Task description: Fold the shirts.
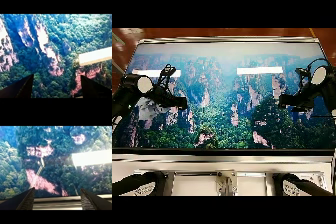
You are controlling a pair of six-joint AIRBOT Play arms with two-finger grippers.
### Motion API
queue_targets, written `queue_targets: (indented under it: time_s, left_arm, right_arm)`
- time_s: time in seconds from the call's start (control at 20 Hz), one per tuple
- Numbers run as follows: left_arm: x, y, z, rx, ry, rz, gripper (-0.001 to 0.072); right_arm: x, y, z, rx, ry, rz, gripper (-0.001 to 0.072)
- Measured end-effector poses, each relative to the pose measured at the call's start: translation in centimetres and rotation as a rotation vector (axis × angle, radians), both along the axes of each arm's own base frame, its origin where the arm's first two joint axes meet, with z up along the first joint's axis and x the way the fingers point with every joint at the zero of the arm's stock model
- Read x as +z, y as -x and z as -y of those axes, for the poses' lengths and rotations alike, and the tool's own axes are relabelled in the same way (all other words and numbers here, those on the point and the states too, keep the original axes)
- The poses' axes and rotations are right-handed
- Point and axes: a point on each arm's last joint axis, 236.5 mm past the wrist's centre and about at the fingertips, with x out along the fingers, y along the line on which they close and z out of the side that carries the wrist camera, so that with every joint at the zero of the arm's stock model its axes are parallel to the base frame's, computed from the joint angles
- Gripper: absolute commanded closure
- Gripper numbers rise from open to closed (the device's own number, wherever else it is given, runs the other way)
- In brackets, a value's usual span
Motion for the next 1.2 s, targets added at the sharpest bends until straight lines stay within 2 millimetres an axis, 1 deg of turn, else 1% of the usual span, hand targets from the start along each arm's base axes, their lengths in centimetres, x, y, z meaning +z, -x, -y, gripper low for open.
queue_targets:
  time_s: [0.25, 0.4, 0.5, 0.55, 0.6, 0.65, 0.75, 0.85, 0.9, 0.95, 1.0, 1.1, 1.2]
  left_arm:
    - [0.0, -0.1, 0.0, 0.000, 0.001, 0.002, 0.0008]
    - [0.2, -0.6, 0.2, 0.008, 0.010, 0.025, 0.0009]
    - [0.2, -1.3, 0.3, 0.024, 0.020, 0.046, -0.0006]
    - [0.4, -2.0, 0.0, 0.047, 0.022, 0.066, -0.0007]
    - [0.8, -3.1, -1.0, 0.091, 0.019, 0.097, -0.0008]
    - [1.4, -4.4, -2.5, 0.142, 0.007, 0.131, -0.0008]
    - [3.0, -7.3, -7.3, 0.271, -0.019, 0.197, -0.0008]
    - [4.2, -9.4, -13.9, 0.447, -0.035, 0.230, -0.0008]
    - [4.3, -9.8, -16.9, 0.532, -0.032, 0.229, -0.0008]
    - [3.9, -9.8, -19.8, 0.615, -0.016, 0.211, -0.0008]
    - [3.3, -9.7, -22.0, 0.686, 0.005, 0.187, -0.0008]
    - [1.5, -9.5, -25.0, 0.783, 0.047, 0.136, -0.0009]
    - [-0.8, -9.1, -27.1, 0.839, 0.061, 0.079, -0.0009]
  right_arm:
    - [0.0, -0.4, 0.0, -0.002, -0.002, 0.018, 0.0020]
    - [0.1, -1.0, 0.3, -0.004, 0.011, 0.043, 0.0020]
    - [0.2, -1.4, 0.6, -0.004, 0.025, 0.058, 0.0020]
    - [0.2, -1.7, 0.7, -0.004, 0.030, 0.074, 0.0020]
    - [0.2, -2.0, 0.8, -0.004, 0.034, 0.085, 0.0020]
    - [0.3, -2.4, 0.9, -0.002, 0.038, 0.102, 0.0020]
    - [0.5, -3.1, 1.0, -0.001, 0.041, 0.131, 0.0020]
    - [0.6, -3.6, 1.0, -0.002, 0.042, 0.157, 0.0020]
    - [0.7, -3.9, 0.9, -0.002, 0.039, 0.167, 0.0020]
    - [0.7, -4.1, 0.8, -0.003, 0.033, 0.177, 0.0020]
    - [0.8, -4.2, 0.6, -0.004, 0.025, 0.182, 0.0020]
    - [0.9, -4.5, 0.2, -0.005, 0.007, 0.194, 0.0020]
    - [1.0, -4.7, -0.2, -0.007, -0.009, 0.203, 0.0020]
